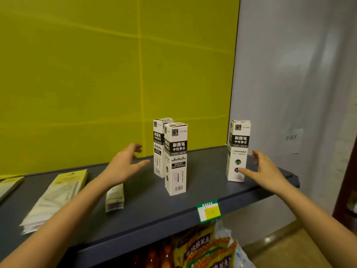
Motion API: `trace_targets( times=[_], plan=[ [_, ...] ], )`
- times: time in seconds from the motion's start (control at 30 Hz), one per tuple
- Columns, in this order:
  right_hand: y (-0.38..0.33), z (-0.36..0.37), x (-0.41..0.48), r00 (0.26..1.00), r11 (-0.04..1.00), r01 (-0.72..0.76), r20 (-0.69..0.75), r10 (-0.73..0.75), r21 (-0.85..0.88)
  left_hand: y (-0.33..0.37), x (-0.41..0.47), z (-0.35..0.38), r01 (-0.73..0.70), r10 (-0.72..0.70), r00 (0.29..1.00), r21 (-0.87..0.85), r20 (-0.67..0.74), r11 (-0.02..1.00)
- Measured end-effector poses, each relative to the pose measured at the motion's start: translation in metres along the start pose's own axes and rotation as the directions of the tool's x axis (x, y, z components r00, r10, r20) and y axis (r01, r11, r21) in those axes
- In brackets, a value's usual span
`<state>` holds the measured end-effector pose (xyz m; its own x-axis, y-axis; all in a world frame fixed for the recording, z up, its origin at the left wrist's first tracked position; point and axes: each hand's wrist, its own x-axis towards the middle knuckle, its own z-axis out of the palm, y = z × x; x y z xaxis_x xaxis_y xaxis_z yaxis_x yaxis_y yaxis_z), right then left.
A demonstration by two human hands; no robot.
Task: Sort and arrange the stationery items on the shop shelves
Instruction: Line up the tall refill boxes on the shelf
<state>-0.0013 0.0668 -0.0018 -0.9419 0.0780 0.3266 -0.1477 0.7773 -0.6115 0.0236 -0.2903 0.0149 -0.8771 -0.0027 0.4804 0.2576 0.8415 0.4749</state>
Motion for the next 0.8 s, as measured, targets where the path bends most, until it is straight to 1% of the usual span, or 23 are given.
trace_targets(
  times=[0.07,0.13,0.17,0.23,0.3,0.37,0.53,0.6,0.67,0.73,0.8],
  plan=[
    [0.006,0.006,0.015,0.998,0.985,-0.018,0.065,0.007,0.171,0.005,0.016,0.013,0.104,-0.1,0.994,-0.146,0.034,0.984],
    [0.008,0.008,0.028,0.989,0.933,-0.058,0.15,0.004,0.356,0.009,0.03,0.023,0.193,-0.178,0.981,-0.268,0.08,0.944],
    [0.009,0.008,0.033,0.982,0.901,-0.08,0.19,-0.003,0.425,0.009,0.035,0.027,0.229,-0.203,0.973,-0.329,0.112,0.916],
    [0.009,0.008,0.042,0.968,0.855,-0.1,0.25,-0.035,0.509,0.009,0.044,0.034,0.276,-0.225,0.96,-0.418,0.167,0.866],
    [0.01,0.008,0.05,0.951,0.832,-0.103,0.299,-0.078,0.545,0.01,0.051,0.042,0.288,-0.228,0.956,-0.44,0.185,0.851],
    [0.011,0.008,0.056,0.931,0.83,-0.095,0.344,-0.122,0.55,0.016,0.056,0.051,0.28,-0.231,0.959,-0.453,0.162,0.846],
    [0.011,0.016,0.067,0.863,0.81,-0.066,0.441,-0.247,0.583,0.037,0.06,0.067,0.238,-0.274,0.962,-0.472,-0.008,0.849],
    [0.007,0.021,0.07,0.838,0.796,-0.04,0.454,-0.302,0.604,0.034,0.056,0.059,0.234,-0.287,0.957,-0.475,-0.041,0.848],
    [0.003,0.025,0.072,0.806,0.786,-0.015,0.472,-0.356,0.618,0.028,0.047,0.047,0.247,-0.326,0.943,-0.521,-0.064,0.817],
    [-0.002,0.031,0.075,0.78,0.77,-0.001,0.483,-0.399,0.639,0.026,0.035,0.031,0.263,-0.361,0.931,-0.571,-0.063,0.778],
    [-0.008,0.038,0.075,0.755,0.746,-0.002,0.491,-0.435,0.666,0.025,0.022,0.017,0.292,-0.388,0.921,-0.585,-0.043,0.757]
  ],
)
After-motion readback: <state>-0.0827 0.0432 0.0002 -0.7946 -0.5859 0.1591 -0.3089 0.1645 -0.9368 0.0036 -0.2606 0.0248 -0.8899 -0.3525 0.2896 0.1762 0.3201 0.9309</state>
